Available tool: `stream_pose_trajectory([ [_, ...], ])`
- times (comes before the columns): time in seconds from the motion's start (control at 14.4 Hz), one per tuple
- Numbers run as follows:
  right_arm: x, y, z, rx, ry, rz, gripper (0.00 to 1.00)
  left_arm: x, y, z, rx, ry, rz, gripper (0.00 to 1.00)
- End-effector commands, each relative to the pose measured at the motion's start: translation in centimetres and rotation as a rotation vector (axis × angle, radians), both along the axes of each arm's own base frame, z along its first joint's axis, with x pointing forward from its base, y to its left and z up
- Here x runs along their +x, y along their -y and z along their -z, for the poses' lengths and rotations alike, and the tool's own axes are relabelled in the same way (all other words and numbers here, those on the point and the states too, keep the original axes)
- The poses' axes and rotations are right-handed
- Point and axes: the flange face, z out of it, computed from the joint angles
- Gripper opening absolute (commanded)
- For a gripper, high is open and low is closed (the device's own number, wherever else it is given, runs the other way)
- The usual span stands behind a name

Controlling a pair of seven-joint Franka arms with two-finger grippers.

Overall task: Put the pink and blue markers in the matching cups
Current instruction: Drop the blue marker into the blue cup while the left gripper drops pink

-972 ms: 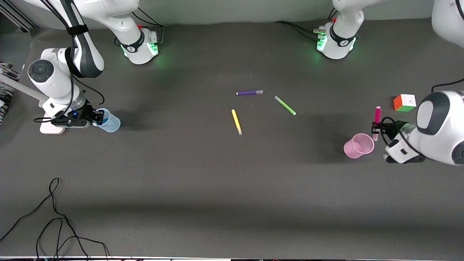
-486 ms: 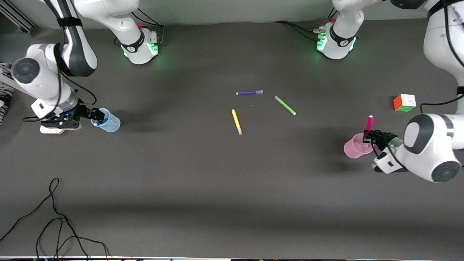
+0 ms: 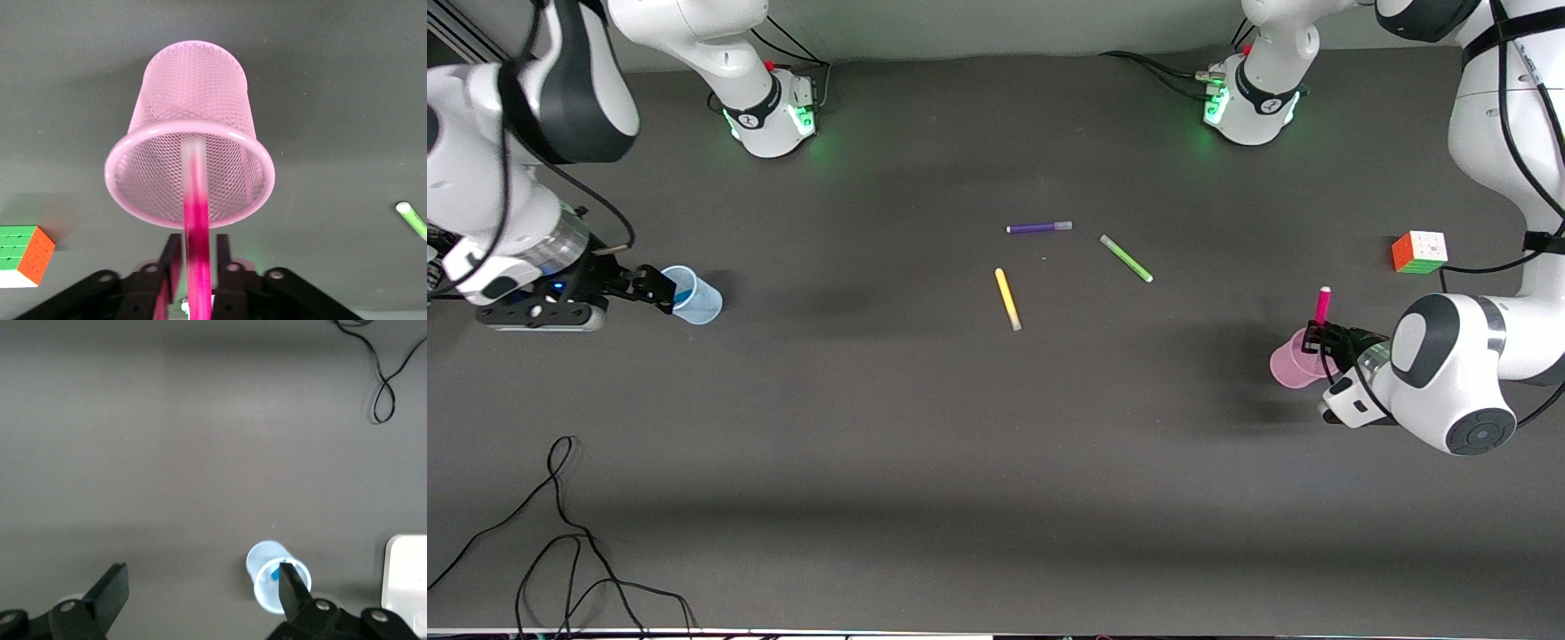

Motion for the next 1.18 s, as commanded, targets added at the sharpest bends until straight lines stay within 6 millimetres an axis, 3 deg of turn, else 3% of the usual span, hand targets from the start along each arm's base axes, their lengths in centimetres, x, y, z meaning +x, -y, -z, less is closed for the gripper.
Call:
stream_pose_trajectory([
  [0.0,3.6,-1.5,-3.6,0.025,0.008,0.007,1.0,0.6,-0.2,-1.2,0.006,0.002,0.019,0.99],
  [0.21,3.7,-1.9,-6.3,0.102,0.047,0.03,1.0,1.1,-0.8,-5.0,0.016,0.058,0.006,0.99],
  [0.49,0.7,-1.0,-5.6,0.155,-0.036,0.062,1.0,0.3,-0.8,-15.0,0.047,0.207,0.018,1.0],
  [0.62,-0.3,-0.5,-5.5,0.157,-0.035,0.068,1.0,-1.7,-0.4,-18.4,0.05,0.247,0.061,1.0],
  [0.9,-1.0,-1.6,-6.6,0.118,0.011,0.029,1.0,-5.7,0.3,-23.1,0.069,0.353,0.077,1.0],
  [1.11,-0.7,-1.7,-6.7,0.119,0.054,0.03,1.0,-7.6,0.9,-24.9,0.072,0.446,0.07,1.0],
])
